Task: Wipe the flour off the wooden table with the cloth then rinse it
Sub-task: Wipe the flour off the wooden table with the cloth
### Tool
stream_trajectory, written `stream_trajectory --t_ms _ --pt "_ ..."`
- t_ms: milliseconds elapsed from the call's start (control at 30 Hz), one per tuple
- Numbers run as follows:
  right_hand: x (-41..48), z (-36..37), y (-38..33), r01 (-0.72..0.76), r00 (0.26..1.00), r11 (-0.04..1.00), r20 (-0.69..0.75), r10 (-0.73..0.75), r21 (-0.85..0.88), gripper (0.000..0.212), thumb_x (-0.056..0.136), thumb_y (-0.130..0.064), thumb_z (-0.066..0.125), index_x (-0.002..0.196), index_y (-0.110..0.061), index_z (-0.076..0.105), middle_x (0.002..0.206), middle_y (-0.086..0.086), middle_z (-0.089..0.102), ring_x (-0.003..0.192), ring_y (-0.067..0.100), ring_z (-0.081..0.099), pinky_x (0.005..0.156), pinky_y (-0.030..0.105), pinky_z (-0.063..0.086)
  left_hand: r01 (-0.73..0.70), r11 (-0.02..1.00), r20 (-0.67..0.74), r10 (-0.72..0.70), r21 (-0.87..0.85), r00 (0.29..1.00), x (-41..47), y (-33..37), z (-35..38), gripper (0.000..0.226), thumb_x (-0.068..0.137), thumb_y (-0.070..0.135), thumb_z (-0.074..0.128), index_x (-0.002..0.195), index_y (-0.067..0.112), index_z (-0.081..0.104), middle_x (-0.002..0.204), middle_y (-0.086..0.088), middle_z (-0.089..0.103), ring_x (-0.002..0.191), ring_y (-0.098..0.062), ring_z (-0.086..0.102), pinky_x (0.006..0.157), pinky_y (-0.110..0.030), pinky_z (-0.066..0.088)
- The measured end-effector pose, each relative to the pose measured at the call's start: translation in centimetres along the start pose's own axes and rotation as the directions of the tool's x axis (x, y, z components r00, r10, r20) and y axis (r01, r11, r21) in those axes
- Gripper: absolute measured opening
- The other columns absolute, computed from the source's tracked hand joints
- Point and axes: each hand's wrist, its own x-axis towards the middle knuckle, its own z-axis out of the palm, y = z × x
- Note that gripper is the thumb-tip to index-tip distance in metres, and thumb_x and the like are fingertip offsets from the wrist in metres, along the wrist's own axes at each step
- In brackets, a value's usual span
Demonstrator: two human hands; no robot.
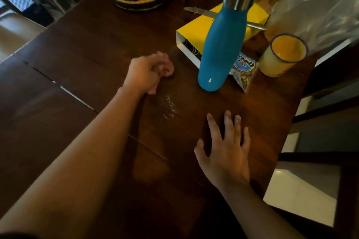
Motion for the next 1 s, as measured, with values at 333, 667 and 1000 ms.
stream_trajectory --t_ms 333,667,1000 --pt "0.1 0.3 0.0 0.001 1.000 1.000 -0.009 -0.001 0.011 0.074 0.092 -0.066 0.023 0.159 -0.037 0.016 0.170 0.008 0.004 0.157 0.028 -0.006 0.124 0.053 0.001 -0.073 0.995 0.089 0.080 -0.073 0.993 0.3 2.7 2.3 0.029 0.098 0.007 0.051 0.098 0.028 0.072 0.106 0.016 0.068 0.080 0.011 0.065 0.067 -0.011 0.054" --pt "0.1 0.6 0.1 -0.010 0.999 0.999 -0.039 0.009 -0.030 0.073 0.090 -0.063 0.029 0.157 -0.036 0.024 0.167 0.011 0.017 0.156 0.033 0.008 0.122 0.056 0.012 0.092 0.995 -0.135 -0.095 -0.029 0.986 -5.0 -5.4 -4.2 0.031 0.097 0.017 0.061 0.121 0.035 0.068 0.126 0.016 0.063 0.103 0.003 0.062 0.088 -0.012 0.047" --pt "-0.2 0.5 0.0 -0.010 0.998 0.999 -0.055 0.007 -0.046 0.072 0.091 -0.062 0.028 0.157 -0.033 0.027 0.167 0.013 0.019 0.156 0.035 0.010 0.122 0.059 0.017 -0.379 0.922 0.379 0.379 -0.080 0.844 -15.8 -4.5 -2.0 0.047 0.085 -0.007 0.068 0.108 0.033 0.073 0.129 0.022 0.060 0.133 0.002 0.047 0.118 -0.030 0.031"
